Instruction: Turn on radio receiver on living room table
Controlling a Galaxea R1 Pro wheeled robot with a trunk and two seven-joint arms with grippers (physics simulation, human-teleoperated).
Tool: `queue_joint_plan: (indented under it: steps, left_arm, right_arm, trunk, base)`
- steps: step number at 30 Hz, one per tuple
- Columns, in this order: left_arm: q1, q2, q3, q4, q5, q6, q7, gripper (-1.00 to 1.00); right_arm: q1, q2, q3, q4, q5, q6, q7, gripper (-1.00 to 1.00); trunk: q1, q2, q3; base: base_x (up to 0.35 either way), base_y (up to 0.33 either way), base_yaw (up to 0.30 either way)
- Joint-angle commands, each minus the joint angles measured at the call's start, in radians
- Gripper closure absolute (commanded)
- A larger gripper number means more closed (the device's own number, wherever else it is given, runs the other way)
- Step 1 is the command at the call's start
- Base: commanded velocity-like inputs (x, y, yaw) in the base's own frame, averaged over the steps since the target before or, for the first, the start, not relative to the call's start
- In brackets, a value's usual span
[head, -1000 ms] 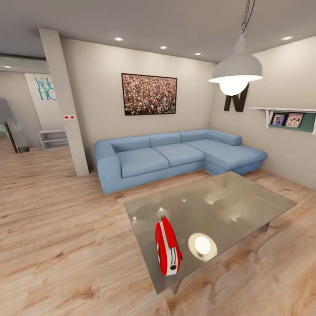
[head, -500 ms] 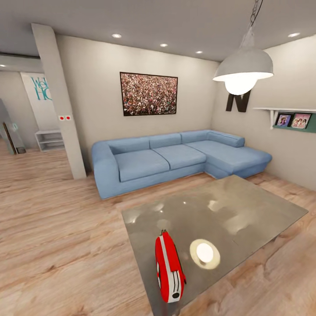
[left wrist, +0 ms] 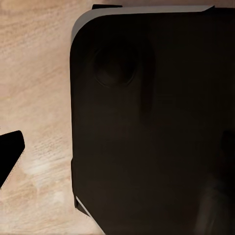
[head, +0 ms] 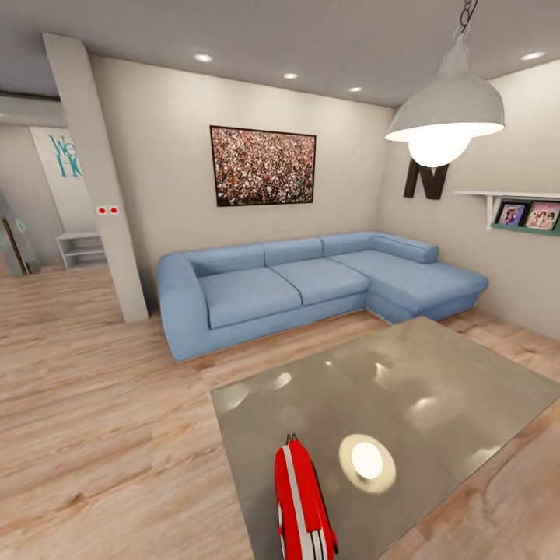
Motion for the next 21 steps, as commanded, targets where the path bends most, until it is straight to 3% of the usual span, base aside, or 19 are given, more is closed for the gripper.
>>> queue_joint_plan:
  steps: [1,7,15,21]
  left_arm:
    - [0.0,0.0,0.0,0.0,0.0,0.0,0.0,-1.0]
    - [0.0,0.0,0.0,0.0,-0.001,0.0,0.0,-1.0]
    - [0.0,0.0,0.0,0.0,-0.001,0.0,0.001,-1.0]
    - [0.0,0.0,0.0,0.0,-0.001,0.0,0.0,-1.0]
  right_arm:
    - [0.0,0.0,0.0,0.0,0.0,0.0,0.0,-1.0]
    - [0.0,0.0,0.0,0.0,0.0,0.0,0.0,-1.0]
    - [0.0,0.0,0.0,0.0,0.0,-0.001,0.0,-1.0]
    - [0.0,0.0,-0.001,0.0,-0.001,0.0,0.0,-1.0]
  trunk:
    - [0.0,0.0,0.0]
    - [0.0,0.0,0.0]
    - [0.0,0.0,0.0]
    - [0.0,0.0,0.0]
  base:
    - [0.208,0.0,0.0]
    - [0.098,0.0,0.009]
    - [0.002,0.0,0.222]
    - [0.0,0.0,0.075]
